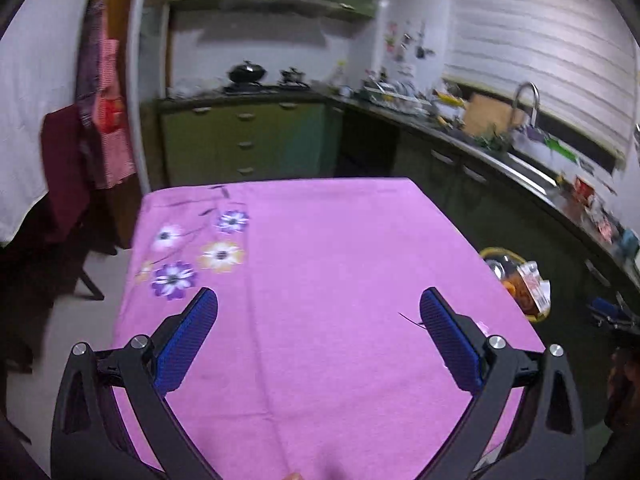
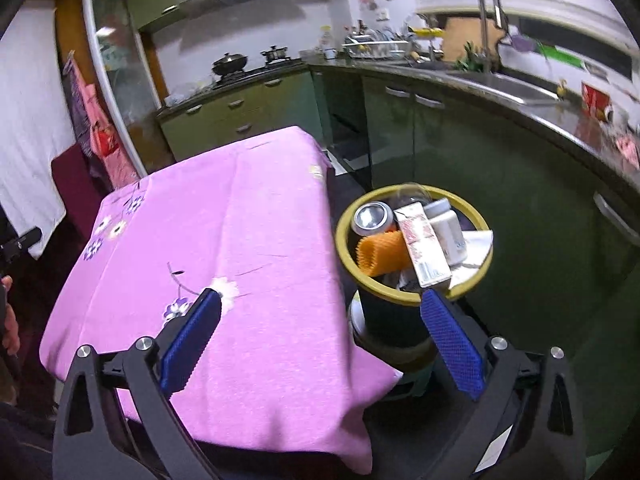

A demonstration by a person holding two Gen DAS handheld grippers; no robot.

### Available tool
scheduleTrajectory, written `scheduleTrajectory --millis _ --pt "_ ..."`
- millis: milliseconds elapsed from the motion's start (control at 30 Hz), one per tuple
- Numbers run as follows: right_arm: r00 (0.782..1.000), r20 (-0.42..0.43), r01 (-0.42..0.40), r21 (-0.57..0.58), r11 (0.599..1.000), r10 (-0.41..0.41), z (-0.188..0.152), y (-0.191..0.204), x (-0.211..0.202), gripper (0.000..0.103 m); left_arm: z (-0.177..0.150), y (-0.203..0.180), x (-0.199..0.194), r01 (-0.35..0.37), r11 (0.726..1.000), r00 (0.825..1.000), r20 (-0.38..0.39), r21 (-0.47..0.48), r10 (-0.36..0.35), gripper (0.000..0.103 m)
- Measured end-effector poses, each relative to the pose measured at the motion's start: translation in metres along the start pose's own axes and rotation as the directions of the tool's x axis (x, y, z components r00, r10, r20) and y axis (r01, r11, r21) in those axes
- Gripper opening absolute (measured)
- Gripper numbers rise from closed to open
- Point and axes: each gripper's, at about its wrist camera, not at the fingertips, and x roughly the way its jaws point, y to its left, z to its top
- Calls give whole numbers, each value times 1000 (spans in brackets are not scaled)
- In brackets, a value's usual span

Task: Collect trash

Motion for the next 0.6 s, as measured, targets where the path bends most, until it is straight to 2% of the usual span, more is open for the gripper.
scheduleTrajectory --millis 133,233,367,600 --pt "998 33 45 -22 999 -44 -2 15 -13 98 -5 11 -13 -19 999 1000 9 -38 19 96" --pt "997 58 49 -20 999 -47 -3 18 -24 98 -9 9 -16 -40 999 999 20 -22 41 96" --pt "990 103 101 -30 994 -97 -3 28 -41 98 -15 5 -14 -42 999 999 4 -1 42 96" --pt "986 155 75 -49 996 -66 -1 41 -67 98 -21 5 -22 -31 1000 1000 0 3 31 96"
